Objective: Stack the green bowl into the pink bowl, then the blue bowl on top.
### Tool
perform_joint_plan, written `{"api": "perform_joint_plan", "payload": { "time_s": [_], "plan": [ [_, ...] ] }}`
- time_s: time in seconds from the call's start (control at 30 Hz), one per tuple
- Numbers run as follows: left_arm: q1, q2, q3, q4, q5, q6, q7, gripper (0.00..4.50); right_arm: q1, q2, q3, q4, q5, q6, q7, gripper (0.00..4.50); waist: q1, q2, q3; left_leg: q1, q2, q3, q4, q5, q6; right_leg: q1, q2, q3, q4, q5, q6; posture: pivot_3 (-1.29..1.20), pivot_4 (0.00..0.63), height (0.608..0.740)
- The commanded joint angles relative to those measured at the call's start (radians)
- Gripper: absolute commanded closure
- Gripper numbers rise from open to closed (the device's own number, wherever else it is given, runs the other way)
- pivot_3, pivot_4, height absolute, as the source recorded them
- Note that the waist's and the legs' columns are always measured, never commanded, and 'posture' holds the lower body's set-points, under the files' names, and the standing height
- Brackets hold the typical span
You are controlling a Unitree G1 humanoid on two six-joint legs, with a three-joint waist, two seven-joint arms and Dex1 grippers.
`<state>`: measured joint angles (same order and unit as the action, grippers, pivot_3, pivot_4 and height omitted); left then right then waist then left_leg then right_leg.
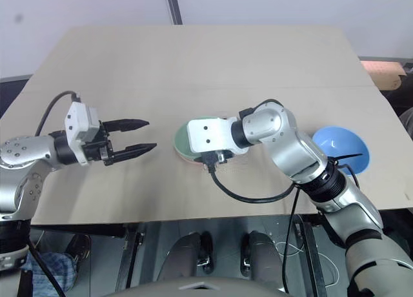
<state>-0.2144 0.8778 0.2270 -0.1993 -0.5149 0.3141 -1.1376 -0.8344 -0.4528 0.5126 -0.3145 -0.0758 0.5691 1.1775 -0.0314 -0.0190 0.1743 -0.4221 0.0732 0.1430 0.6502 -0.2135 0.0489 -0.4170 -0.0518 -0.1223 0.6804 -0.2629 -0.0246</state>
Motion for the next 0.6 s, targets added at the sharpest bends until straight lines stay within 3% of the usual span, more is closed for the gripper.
{"api": "perform_joint_plan", "payload": {
  "time_s": [0.03, 0.37, 0.6],
  "plan": [
    [-0.017, 0.000, 0.008, -0.008, -0.012, -0.020, -0.013, 1.36, -0.023, -0.031, -0.108, -0.083, 0.064, 0.090, -0.012, 2.09, 0.001, 0.000, 0.000, 0.000, 0.000, 0.000, 0.000, 0.000, 0.000, 0.000, 0.000, 0.000, 0.000, 0.000, 0.000, 0.00, 0.150, 0.740],
    [-0.091, -0.019, -0.041, 0.058, -0.015, -0.046, -0.099, 1.36, 0.231, -0.359, -0.374, -0.028, 0.006, 0.135, -0.173, 2.09, 0.027, 0.000, 0.000, -0.001, -0.001, 0.000, 0.000, 0.000, 0.000, 0.000, 0.000, -0.001, -0.001, 0.000, 0.001, 0.00, 0.150, 0.740],
    [-0.180, -0.035, -0.098, 0.150, -0.007, -0.081, -0.190, 1.36, 0.402, -0.466, -0.550, -0.103, 0.020, 0.298, -0.267, 2.09, 0.018, 0.000, 0.000, -0.001, 0.000, 0.000, 0.000, 0.000, 0.000, -0.001, 0.001, 0.000, -0.001, -0.001, 0.002, 0.00, 0.150, 0.740]
  ]
}}
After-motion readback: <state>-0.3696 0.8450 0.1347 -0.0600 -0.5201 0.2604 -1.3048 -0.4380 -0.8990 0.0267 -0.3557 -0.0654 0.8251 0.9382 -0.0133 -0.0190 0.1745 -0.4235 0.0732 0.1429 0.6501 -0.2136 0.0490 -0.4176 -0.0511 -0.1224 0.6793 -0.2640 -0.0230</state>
